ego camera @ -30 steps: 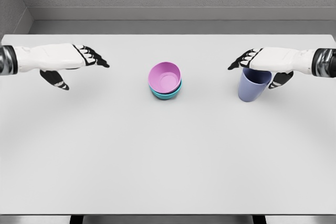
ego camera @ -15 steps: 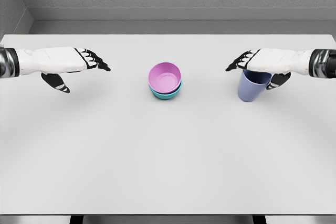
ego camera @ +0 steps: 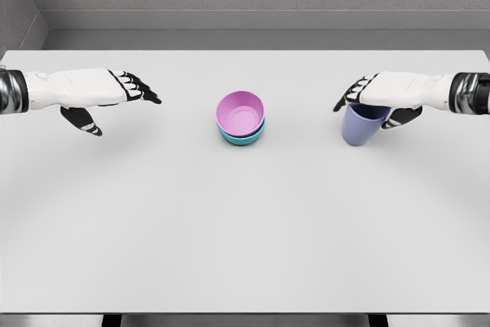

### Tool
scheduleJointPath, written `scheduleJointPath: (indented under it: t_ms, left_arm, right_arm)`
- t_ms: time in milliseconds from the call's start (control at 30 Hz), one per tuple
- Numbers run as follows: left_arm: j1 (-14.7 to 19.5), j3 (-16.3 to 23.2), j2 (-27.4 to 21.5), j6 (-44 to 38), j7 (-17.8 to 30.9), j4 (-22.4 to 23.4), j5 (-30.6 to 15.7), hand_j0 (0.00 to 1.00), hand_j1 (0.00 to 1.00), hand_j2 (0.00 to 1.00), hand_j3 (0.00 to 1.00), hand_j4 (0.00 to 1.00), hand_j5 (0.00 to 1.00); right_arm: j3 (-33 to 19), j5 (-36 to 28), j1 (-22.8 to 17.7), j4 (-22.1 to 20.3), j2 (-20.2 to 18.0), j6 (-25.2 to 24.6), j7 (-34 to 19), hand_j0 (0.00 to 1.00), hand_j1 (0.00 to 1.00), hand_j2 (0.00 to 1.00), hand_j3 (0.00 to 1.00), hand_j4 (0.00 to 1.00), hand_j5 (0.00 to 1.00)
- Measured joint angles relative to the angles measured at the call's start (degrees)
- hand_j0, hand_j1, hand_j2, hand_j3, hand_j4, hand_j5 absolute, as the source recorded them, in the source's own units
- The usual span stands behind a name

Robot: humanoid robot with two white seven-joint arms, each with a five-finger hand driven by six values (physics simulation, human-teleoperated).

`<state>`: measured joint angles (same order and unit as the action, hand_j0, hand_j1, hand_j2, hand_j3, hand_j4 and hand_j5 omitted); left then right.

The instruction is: Stacking bowl and cup with both arms

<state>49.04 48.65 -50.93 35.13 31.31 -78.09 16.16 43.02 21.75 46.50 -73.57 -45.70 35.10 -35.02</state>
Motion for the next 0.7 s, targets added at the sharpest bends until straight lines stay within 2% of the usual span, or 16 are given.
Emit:
scheduleJointPath:
  t_ms: [33, 167, 233, 500, 700]
  left_arm:
    - [0.0, 0.0, 0.0, 0.0, 0.0, 0.0, 0.0, 1.00, 1.00, 1.00, 1.00, 1.00, 1.00]
    - [0.0, 0.0, 0.0, 0.0, 0.0, 0.0, 0.0, 1.00, 1.00, 1.00, 1.00, 1.00, 1.00]
    - [0.0, 0.0, 0.0, 0.0, 0.0, 0.0, 0.0, 1.00, 1.00, 1.00, 1.00, 1.00, 1.00]
    - [0.0, 0.1, 0.0, 0.0, 0.0, 0.0, 0.0, 1.00, 1.00, 1.00, 1.00, 1.00, 1.00]
    - [0.0, 0.1, -0.1, 0.0, 0.0, 0.0, 0.0, 1.00, 1.00, 1.00, 1.00, 1.00, 1.00]
  right_arm:
    - [0.0, 0.0, 0.1, 0.0, 0.0, 0.0, 0.0, 0.65, 0.65, 0.65, 0.65, 0.65, 0.65]
    - [-0.1, -0.3, 0.5, 0.0, 0.0, 0.0, 0.0, 0.65, 0.65, 0.65, 0.65, 0.65, 0.65]
    - [-0.2, -0.5, 0.8, 0.0, 0.0, 0.0, 0.0, 0.59, 0.59, 0.59, 0.59, 0.59, 0.59]
    - [-0.7, -0.9, 1.6, 0.0, 0.2, 0.1, 0.0, 0.51, 0.51, 0.51, 0.51, 0.51, 0.51]
    - [-2.5, -0.9, 3.9, 0.0, 2.5, 0.1, 0.0, 0.47, 0.47, 0.47, 0.47, 0.47, 0.47]
